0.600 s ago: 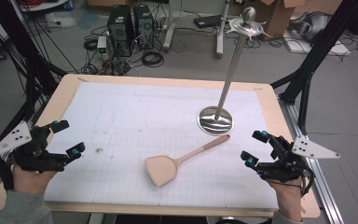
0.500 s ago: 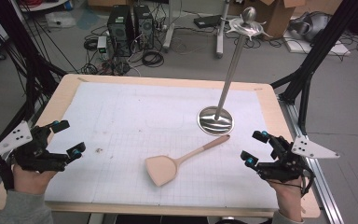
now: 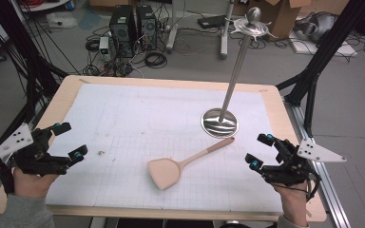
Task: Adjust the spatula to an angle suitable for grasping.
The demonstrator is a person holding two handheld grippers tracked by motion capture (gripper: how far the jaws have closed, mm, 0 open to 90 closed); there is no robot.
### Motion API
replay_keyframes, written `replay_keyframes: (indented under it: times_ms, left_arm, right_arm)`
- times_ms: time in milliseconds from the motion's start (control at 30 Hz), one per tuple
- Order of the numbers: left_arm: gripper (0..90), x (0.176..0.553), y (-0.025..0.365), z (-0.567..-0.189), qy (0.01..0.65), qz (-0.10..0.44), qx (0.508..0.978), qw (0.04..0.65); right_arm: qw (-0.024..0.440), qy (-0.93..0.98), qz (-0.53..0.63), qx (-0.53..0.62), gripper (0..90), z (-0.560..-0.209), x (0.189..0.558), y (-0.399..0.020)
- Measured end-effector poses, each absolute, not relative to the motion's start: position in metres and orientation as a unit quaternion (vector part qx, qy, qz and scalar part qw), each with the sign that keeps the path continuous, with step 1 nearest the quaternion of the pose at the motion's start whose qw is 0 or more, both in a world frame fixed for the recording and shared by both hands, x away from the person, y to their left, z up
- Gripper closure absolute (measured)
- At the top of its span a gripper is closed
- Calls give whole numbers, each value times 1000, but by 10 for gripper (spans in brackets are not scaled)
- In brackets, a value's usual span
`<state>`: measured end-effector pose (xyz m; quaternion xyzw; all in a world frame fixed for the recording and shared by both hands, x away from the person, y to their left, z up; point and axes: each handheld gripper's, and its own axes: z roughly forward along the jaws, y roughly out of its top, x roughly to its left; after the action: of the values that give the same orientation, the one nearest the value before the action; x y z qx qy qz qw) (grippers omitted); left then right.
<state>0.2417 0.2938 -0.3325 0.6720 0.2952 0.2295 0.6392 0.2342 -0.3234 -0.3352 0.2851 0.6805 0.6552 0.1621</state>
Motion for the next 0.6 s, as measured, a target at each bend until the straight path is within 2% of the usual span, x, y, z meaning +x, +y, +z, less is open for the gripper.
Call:
replay_keyframes:
  times_ms: [600]
  left_arm:
    - [17, 243, 292, -335, 303, 230, 674, 634]
  right_arm:
    - [155, 709, 627, 282, 153, -346, 255, -300]
